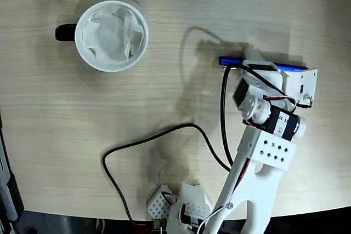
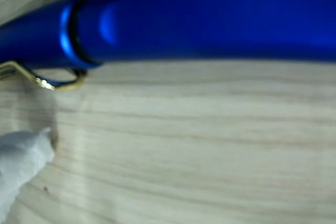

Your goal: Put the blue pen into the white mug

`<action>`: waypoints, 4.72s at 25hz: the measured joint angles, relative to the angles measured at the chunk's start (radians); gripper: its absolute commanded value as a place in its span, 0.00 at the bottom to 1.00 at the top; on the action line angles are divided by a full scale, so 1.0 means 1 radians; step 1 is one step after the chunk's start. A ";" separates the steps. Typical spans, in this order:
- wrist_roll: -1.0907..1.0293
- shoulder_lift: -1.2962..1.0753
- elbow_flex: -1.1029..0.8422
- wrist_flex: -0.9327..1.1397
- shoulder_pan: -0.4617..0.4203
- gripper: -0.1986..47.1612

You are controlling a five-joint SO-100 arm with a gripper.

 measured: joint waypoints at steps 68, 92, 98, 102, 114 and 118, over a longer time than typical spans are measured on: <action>0.833 0.919 0.417 -0.460 -0.509 0.00; 1.253 1.170 0.854 -1.062 -0.850 0.00; 1.405 1.170 0.876 -1.062 -0.838 0.00; 1.488 1.126 0.891 -1.074 -0.793 0.00; 1.517 0.953 0.893 -1.221 -0.770 0.52; 1.517 0.930 0.894 -1.238 -0.787 0.56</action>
